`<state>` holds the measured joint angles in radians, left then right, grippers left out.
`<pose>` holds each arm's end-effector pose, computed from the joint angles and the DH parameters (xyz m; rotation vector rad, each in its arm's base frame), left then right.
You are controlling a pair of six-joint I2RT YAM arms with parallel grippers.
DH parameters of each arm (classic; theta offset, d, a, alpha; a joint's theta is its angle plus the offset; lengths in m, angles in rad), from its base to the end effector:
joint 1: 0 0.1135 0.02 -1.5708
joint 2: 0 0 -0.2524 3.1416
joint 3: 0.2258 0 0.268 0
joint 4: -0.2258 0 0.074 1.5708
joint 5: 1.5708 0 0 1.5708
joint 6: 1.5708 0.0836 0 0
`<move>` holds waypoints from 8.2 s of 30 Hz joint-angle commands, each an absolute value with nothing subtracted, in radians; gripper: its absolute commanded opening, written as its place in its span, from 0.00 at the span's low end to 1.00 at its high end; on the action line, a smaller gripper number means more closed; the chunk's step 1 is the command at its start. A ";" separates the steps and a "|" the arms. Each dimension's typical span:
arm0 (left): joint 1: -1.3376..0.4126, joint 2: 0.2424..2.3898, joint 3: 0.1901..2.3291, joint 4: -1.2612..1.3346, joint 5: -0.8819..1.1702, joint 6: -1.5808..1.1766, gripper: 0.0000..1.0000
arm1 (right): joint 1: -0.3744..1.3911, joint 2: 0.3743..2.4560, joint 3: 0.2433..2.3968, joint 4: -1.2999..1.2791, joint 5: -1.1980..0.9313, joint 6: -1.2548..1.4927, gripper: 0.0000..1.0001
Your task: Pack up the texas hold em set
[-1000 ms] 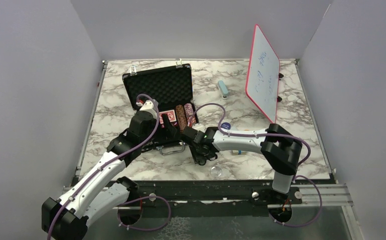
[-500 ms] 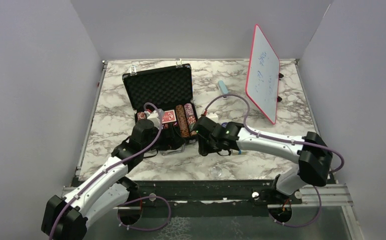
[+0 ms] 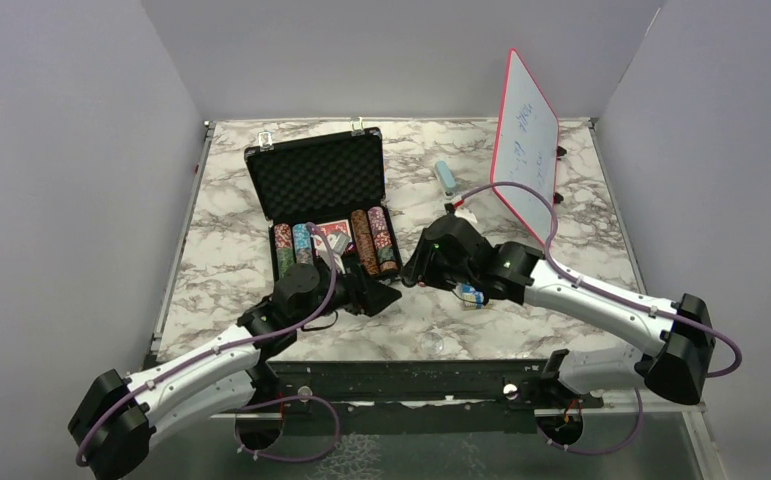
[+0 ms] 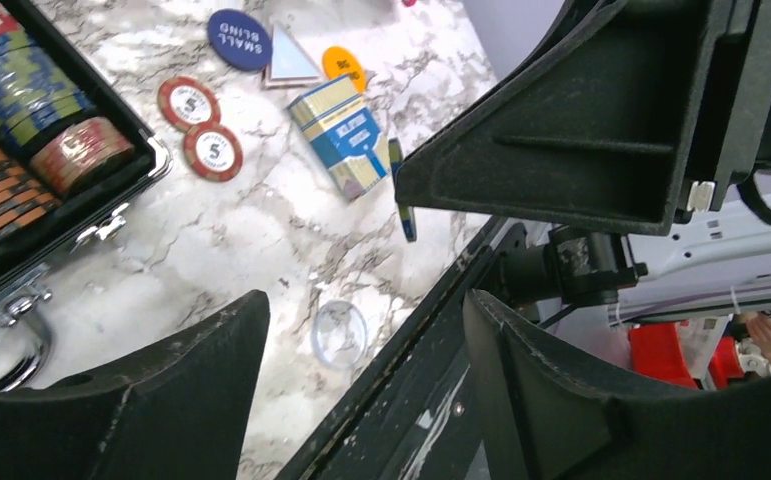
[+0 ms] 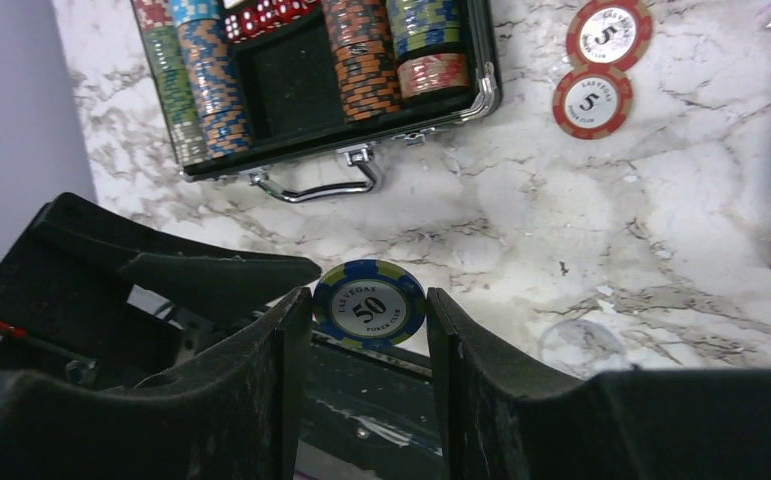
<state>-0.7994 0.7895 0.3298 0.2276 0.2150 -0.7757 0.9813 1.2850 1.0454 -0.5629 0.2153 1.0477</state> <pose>0.1646 -0.1949 0.1948 0.1940 1.9929 -1.2705 0.1955 0.2602 0.2400 0.1898 2.4648 0.7069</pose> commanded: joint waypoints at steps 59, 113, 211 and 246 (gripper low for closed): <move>-0.696 1.500 1.002 -0.310 0.305 0.561 0.00 | 0.888 0.868 0.760 -0.596 0.214 1.050 0.70; -0.696 1.610 1.172 -0.463 0.258 0.612 0.00 | 0.888 0.880 0.792 -0.636 0.290 1.028 0.71; -0.702 1.682 1.175 -0.483 0.193 0.460 0.28 | 0.887 0.878 0.753 -0.630 0.291 1.027 0.71; -0.614 1.153 0.838 -0.068 0.026 -0.382 0.63 | 0.789 1.612 0.998 -0.521 0.374 0.573 0.45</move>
<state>-0.6125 1.2018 0.8661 -0.1143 0.0265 -0.2611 0.8200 1.5772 0.9909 -0.5396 0.3950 0.6201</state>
